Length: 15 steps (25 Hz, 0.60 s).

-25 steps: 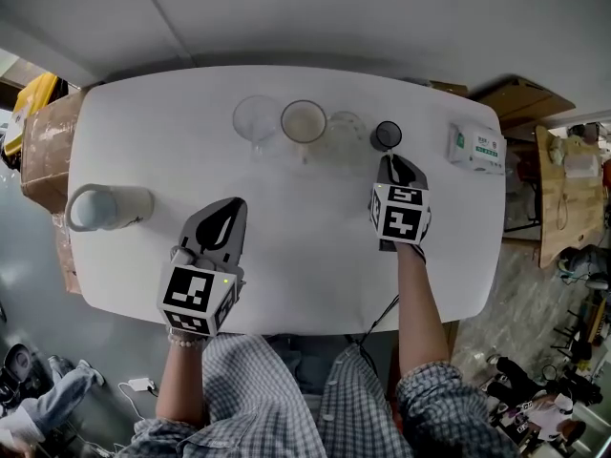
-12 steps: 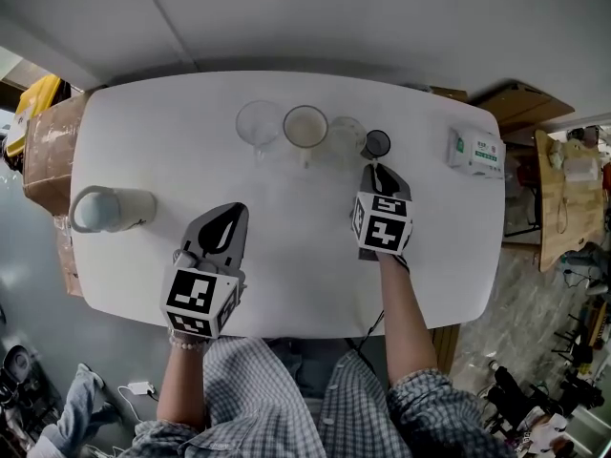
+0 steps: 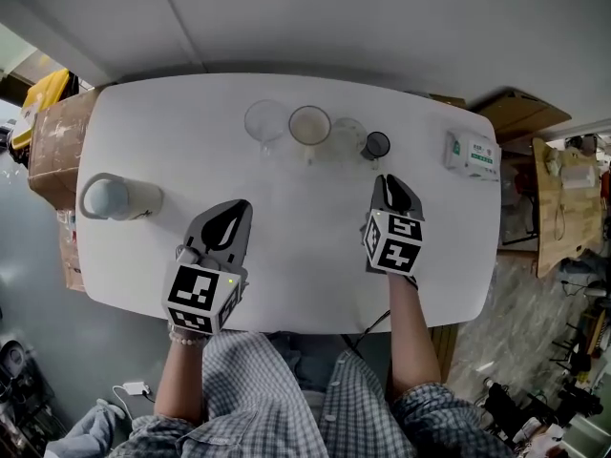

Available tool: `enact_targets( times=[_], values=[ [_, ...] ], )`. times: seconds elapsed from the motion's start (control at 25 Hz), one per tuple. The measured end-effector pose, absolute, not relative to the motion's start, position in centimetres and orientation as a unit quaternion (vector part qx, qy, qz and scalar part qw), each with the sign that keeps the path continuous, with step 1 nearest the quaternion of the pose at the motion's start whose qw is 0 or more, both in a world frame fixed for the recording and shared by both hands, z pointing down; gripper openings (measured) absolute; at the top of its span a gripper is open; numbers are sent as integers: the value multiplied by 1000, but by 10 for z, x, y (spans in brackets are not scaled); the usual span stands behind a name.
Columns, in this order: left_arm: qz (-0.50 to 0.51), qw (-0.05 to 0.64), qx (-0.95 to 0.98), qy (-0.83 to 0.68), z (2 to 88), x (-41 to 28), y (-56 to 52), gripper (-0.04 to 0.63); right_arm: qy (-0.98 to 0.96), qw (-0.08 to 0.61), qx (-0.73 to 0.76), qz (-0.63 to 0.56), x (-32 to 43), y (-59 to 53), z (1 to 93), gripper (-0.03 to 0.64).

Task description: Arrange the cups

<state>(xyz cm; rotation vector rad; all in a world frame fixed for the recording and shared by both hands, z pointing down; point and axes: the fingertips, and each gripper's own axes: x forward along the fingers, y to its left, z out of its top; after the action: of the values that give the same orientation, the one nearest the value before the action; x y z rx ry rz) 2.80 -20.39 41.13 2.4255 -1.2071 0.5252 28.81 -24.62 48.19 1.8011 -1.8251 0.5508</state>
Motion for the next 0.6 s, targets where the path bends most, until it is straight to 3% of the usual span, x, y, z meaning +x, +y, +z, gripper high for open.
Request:
enact_targets(
  times=[0.24,0.6],
  values=[
    [173,166,870,-432,388,28,-197,15,-726,193,637,174,266,-223,426,46],
    [154,128,886,-419,347,37,-180,15,-788,165,584,109,224,-189,350,40]
  ],
)
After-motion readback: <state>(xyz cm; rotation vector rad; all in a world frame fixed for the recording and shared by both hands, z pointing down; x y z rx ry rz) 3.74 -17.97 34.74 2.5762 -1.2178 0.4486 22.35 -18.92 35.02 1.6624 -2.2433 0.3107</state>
